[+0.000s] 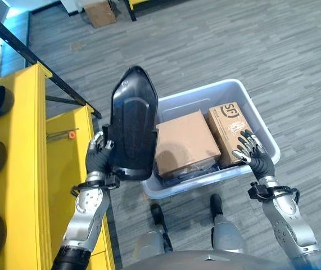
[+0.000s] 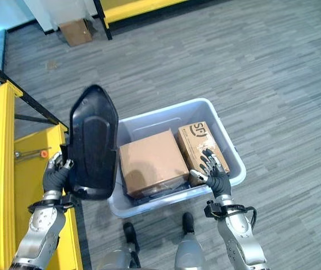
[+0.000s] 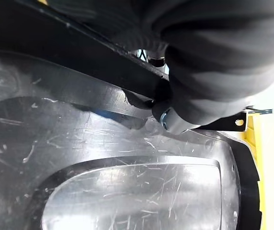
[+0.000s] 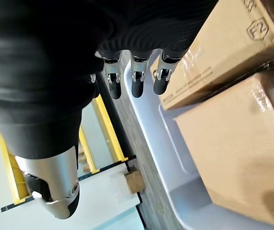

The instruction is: Move parts from the plastic box to the shelf.

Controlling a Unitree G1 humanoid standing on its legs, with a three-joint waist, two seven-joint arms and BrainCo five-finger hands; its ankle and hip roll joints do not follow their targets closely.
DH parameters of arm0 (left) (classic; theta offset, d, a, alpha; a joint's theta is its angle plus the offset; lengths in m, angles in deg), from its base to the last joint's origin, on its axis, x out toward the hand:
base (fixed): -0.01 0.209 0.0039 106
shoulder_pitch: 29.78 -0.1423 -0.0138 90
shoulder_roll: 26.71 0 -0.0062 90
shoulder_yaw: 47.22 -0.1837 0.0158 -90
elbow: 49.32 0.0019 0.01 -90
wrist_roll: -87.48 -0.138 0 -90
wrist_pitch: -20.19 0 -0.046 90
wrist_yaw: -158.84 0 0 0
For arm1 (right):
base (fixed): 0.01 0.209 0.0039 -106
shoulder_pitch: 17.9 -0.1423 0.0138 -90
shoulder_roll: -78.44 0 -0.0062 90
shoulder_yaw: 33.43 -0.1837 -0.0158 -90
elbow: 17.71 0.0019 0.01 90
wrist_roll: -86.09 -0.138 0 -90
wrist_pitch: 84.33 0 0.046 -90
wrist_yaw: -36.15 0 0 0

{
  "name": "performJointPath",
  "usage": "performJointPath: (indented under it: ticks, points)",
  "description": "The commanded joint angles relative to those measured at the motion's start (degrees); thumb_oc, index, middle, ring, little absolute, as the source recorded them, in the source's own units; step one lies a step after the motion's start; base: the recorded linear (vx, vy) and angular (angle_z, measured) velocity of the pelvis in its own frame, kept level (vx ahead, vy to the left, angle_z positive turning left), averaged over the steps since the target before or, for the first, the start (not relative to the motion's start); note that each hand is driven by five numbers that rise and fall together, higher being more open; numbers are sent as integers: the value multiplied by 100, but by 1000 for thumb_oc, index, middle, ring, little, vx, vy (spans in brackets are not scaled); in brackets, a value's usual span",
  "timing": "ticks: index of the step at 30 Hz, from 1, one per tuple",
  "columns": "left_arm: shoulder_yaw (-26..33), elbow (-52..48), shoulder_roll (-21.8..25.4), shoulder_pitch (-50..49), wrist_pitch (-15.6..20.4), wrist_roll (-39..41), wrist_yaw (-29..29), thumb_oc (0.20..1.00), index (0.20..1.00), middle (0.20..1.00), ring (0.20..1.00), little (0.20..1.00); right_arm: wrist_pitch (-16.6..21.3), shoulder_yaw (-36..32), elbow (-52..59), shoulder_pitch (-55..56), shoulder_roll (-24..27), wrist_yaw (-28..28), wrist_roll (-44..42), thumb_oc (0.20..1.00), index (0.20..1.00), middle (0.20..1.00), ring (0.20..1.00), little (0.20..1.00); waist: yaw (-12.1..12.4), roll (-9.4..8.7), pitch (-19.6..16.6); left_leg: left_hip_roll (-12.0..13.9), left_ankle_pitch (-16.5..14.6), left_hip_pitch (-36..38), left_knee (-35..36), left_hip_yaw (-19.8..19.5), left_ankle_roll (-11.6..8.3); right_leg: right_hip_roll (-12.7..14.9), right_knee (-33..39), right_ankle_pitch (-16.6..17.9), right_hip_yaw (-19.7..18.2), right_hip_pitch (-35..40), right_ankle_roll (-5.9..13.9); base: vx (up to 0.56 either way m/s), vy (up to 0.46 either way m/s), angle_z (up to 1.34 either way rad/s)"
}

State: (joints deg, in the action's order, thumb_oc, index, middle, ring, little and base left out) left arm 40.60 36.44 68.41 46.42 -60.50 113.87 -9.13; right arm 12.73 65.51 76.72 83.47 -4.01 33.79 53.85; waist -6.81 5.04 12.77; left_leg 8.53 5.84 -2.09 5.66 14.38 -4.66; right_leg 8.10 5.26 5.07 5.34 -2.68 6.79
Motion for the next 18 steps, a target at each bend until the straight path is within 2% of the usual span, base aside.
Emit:
performJointPath:
  ticks: [1, 3, 4, 5, 8, 10, 11, 12, 13, 14, 15, 16, 17, 18]
  points:
    - [342, -414, 158, 229, 294, 340, -420, 200, 200, 200, 200, 200, 82, -221, 238, 9, -30, 244, 224, 1000, 1000, 1000, 1000, 1000, 92, -139, -152, 558, -56, 663, -82, -190, -260, 139, -1084, -690, 130, -280, 169, -36, -127, 23]
    - [259, -453, -41, 54, 191, 599, -478, 200, 200, 200, 200, 200, 48, -194, 190, -25, -42, 204, 255, 1000, 1000, 1000, 1000, 1000, 161, -46, -203, 654, 11, 726, -146, -338, -221, 65, -1581, -981, 174, -323, 92, -33, -111, 20]
    - [260, -457, -43, 51, 188, 599, -478, 200, 200, 200, 200, 200, 49, -193, 188, -25, -40, 203, 255, 1000, 1000, 1000, 1000, 1000, 157, -46, -202, 654, 12, 726, -146, -342, -223, 67, -1609, -998, 175, -334, 90, -42, -131, 21]
    - [196, -438, -146, -25, 134, 740, -498, 200, 200, 200, 200, 200, 25, -153, 170, -70, -43, 205, 270, 1000, 1000, 1000, 1000, 1000, 183, -17, -197, 739, 66, 753, -218, -437, -193, -12, -1986, -1193, 165, -393, 13, -57, -134, 27]
    - [209, -449, -215, -87, 90, 833, -482, 200, 200, 200, 200, 200, 36, -29, 174, -198, -9, 250, 238, 1000, 1000, 1000, 1000, 1000, 268, 18, -135, 890, 279, 701, -341, -579, -204, -141, -2511, -1475, 232, -597, -143, -113, -194, 19]
    - [237, -507, -219, -125, 88, 850, -475, 200, 200, 200, 200, 200, 38, 87, 188, -314, 88, 306, 213, 1000, 1000, 1000, 1000, 1000, 352, 32, -45, 1007, 651, 579, -319, -750, -262, -221, -2773, -1657, 345, -757, -257, -190, -266, 25]
    - [272, -502, -230, -157, 83, 858, -508, 200, 200, 200, 200, 200, 48, 173, 198, -396, 180, 391, 241, 1000, 1000, 1000, 1000, 1000, 475, 63, -2, 1075, 1166, 311, -179, -959, -371, -282, -2708, -1657, 526, -876, -334, -185, -220, 34]
    - [271, -502, -230, -157, 83, 858, -508, 200, 200, 200, 200, 200, 48, 173, 197, -396, 180, 391, 241, 1000, 1000, 1000, 1000, 1000, 475, 66, -8, 1078, 1166, 305, -180, -961, -372, -285, -2703, -1653, 528, -879, -335, -258, -286, 47]
    - [204, -461, -195, -102, 61, 884, -563, 200, 200, 200, 200, 200, 78, 128, 173, -425, 255, 368, 291, 1000, 1000, 1000, 1000, 1000, 566, 73, 34, 1045, 1629, -72, -66, -977, -504, -212, -2502, -1646, 835, -819, -383, -175, -200, 47]
    - [158, -389, -185, -52, 53, 877, -612, 200, 200, 200, 200, 200, 99, 54, 180, -383, 288, 347, 378, 1000, 1000, 1000, 1000, 1000, 569, 56, 48, 966, 1678, -229, -66, -872, -521, -144, -2316, -1609, 1019, -736, -394, -175, -200, 102]
    - [157, -388, -185, -52, 54, 877, -612, 200, 200, 200, 200, 200, 100, 54, 181, -383, 288, 347, 379, 1000, 1000, 1000, 1000, 1000, 558, 59, 51, 966, 1679, -231, -66, -884, -521, -145, -2306, -1606, 1031, -724, -393, -85, -203, 153]
    - [26, -199, -157, 72, 33, 875, -741, 200, 200, 200, 200, 200, 113, -67, 97, -304, 320, 307, 565, 1000, 1000, 1000, 1000, 1000, 571, -63, 27, 857, 1500, -272, -66, -769, -555, -45, -1812, -1446, 1283, -450, -398, -43, -148, 182]
    - [25, -196, -156, 74, 34, 875, -741, 200, 200, 200, 200, 200, 113, -68, 96, -304, 319, 308, 565, 1000, 1000, 1000, 1000, 1000, 564, -61, 36, 857, 1500, -266, -66, -777, -554, -47, -1797, -1441, 1292, -432, -397, -84, -210, 147]
    - [-12, -186, -130, 95, 40, 911, -818, 200, 200, 200, 200, 200, 106, -102, 80, -281, 342, 300, 554, 1000, 1000, 1000, 1000, 1000, 587, -86, 3, 718, 1360, -195, -85, -940, -516, -88, -1546, -1302, 1322, -334, -368, -139, -148, 135]
